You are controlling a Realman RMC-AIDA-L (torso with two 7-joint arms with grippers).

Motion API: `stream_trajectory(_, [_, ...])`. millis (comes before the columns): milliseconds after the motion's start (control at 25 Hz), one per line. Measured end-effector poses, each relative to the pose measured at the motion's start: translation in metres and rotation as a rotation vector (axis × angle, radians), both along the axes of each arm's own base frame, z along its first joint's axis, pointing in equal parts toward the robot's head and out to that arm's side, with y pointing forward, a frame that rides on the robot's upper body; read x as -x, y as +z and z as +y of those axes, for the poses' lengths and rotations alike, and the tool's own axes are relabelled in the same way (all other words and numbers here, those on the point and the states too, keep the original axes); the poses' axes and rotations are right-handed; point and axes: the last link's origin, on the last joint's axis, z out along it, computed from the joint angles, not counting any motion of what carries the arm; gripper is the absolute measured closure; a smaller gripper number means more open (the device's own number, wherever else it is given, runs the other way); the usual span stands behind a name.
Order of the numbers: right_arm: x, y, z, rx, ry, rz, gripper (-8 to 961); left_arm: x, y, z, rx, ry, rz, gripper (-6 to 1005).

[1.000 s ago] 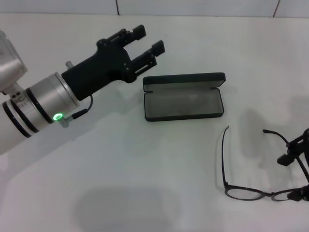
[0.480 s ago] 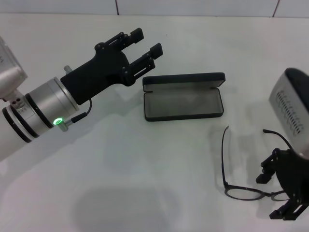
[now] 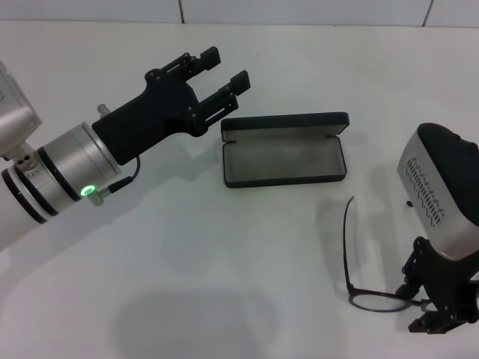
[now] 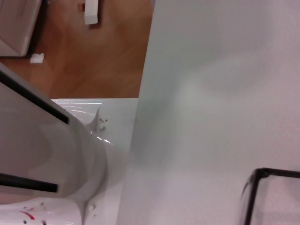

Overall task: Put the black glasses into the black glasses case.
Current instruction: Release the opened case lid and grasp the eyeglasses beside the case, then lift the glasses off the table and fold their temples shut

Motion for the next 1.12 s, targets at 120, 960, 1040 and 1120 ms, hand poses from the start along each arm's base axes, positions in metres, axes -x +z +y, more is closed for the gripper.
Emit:
stream_trajectory(120, [-0.002,-0.002,0.0,0.008,-0.008,-0.014,403,0.001,0.0,0.0,-0.003,0.0,0.003,351])
stream_trajectory(960, [-0.011,-0.007,-0.002,0.014,-0.012,-0.041,804,0.006,-0.001,-0.006,0.002,0.011,0.006,352])
stream_trajectory(1040, [-0.012,-0.003,-0.002,0.003,-0.015,-0.032,828,0.007,-0.001,-0.008,0.004,0.012,0.001,352])
stream_trajectory(1120, [-0.013,0.004,-0.003,-0.007,-0.014,0.007,831,0.008,-0.001,-0.01,0.011,0.006,-0.004,352])
